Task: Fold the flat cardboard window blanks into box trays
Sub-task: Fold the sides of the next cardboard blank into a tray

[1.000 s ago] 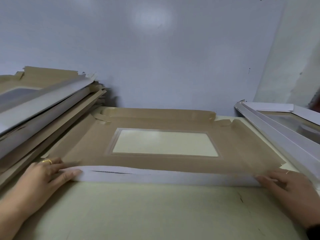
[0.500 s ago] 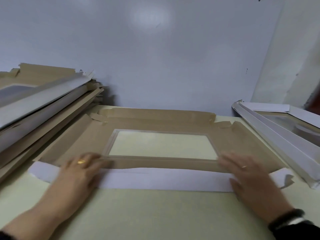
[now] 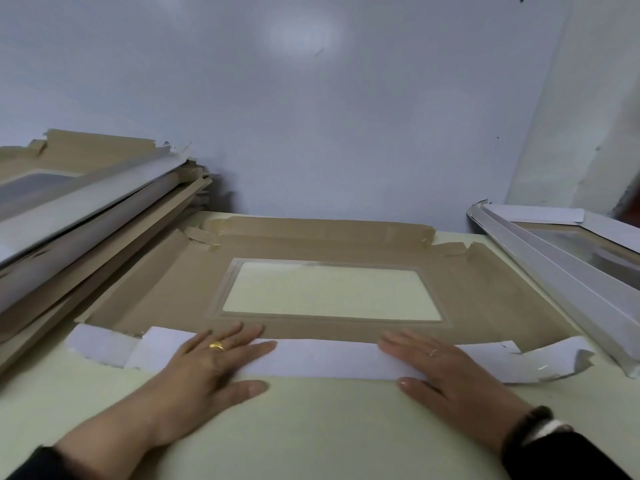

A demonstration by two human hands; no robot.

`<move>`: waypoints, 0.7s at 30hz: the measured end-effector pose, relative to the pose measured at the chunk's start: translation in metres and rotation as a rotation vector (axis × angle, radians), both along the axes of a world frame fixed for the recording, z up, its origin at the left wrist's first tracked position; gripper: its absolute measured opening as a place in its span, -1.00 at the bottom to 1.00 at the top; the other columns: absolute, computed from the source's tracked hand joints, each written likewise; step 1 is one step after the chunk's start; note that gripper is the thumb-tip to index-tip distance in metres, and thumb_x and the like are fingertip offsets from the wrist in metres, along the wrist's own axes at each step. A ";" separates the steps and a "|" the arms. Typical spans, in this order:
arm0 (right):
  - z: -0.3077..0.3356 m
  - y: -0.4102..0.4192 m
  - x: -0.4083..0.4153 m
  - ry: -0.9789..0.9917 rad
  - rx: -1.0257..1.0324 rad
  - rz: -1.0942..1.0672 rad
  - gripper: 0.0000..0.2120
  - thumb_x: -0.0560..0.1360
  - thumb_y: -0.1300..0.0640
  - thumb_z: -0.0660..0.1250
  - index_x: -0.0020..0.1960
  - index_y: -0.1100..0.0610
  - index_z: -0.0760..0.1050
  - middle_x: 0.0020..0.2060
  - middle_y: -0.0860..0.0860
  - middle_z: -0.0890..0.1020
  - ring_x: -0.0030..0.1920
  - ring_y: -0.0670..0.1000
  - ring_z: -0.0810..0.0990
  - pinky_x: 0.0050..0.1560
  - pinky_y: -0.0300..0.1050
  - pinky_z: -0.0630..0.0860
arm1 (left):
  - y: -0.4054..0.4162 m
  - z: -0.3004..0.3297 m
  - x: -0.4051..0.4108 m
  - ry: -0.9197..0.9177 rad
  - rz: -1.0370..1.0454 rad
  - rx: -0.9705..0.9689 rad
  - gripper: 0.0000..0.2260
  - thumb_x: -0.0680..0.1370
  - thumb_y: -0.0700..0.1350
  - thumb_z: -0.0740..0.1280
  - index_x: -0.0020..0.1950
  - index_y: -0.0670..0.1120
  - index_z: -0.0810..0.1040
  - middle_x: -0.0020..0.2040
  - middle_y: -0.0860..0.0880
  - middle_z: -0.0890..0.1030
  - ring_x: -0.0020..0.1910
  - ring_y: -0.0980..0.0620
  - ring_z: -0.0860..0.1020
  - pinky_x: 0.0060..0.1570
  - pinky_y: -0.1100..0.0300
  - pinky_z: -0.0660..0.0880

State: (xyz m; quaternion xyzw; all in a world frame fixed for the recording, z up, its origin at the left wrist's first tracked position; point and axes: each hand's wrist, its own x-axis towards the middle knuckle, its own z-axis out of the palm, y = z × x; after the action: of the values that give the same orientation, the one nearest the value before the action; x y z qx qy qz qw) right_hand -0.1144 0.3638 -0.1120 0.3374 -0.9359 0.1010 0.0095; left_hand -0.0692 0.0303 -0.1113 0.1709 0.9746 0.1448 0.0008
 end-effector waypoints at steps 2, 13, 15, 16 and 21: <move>0.001 0.023 0.000 -0.014 -0.060 -0.057 -0.55 0.57 -0.10 0.10 0.30 -0.32 -0.10 0.31 -0.45 -0.02 0.40 -0.37 -0.10 0.44 -0.30 -0.11 | -0.022 0.001 0.000 0.039 0.020 0.084 -0.31 0.18 0.58 -0.06 0.29 0.44 0.10 0.39 0.41 0.01 0.43 0.39 -0.07 0.46 0.23 -0.06; 0.002 0.096 0.006 -0.017 -0.316 -0.315 -0.57 0.28 -0.23 0.25 0.15 -0.38 0.37 0.12 -0.63 0.31 0.25 -0.48 0.23 0.22 -0.59 0.11 | -0.101 -0.012 0.005 0.158 0.163 0.331 -0.52 0.14 0.54 0.28 0.04 0.53 0.44 0.22 0.51 0.38 0.21 0.49 0.35 0.21 0.37 0.32; 0.001 0.099 0.005 -0.011 -0.338 -0.326 -0.62 0.29 -0.19 0.26 0.11 -0.35 0.41 0.04 -0.72 0.24 0.22 -0.45 0.29 0.19 -0.61 0.15 | -0.105 -0.012 0.005 0.190 0.177 0.303 -0.65 0.24 0.46 0.32 0.01 0.52 0.47 0.21 0.39 0.45 0.14 0.50 0.38 0.11 0.54 0.29; 0.002 0.098 0.006 -0.005 -0.359 -0.331 -0.65 0.30 -0.16 0.26 0.09 -0.33 0.45 0.02 -0.71 0.27 0.19 -0.44 0.33 0.17 -0.62 0.18 | -0.106 -0.012 0.004 0.213 0.188 0.291 -0.73 0.30 0.39 0.33 -0.02 0.52 0.48 0.20 0.33 0.47 0.11 0.49 0.40 0.05 0.60 0.29; 0.006 0.095 0.007 0.143 -0.411 -0.405 -0.87 0.41 -0.01 0.33 -0.09 -0.13 0.64 -0.03 -0.24 0.59 -0.04 -0.27 0.49 0.01 -0.50 0.29 | -0.100 0.000 0.006 0.339 0.279 0.238 -0.79 0.36 0.42 0.15 -0.13 0.47 0.52 0.00 0.27 0.46 -0.10 0.37 0.45 -0.18 0.60 0.29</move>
State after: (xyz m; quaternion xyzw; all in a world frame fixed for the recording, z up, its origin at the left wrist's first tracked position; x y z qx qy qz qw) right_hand -0.1070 0.4591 -0.1064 0.1412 -0.9410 0.2605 0.1633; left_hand -0.0630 -0.0696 -0.1116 0.0554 0.9510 0.2268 -0.2026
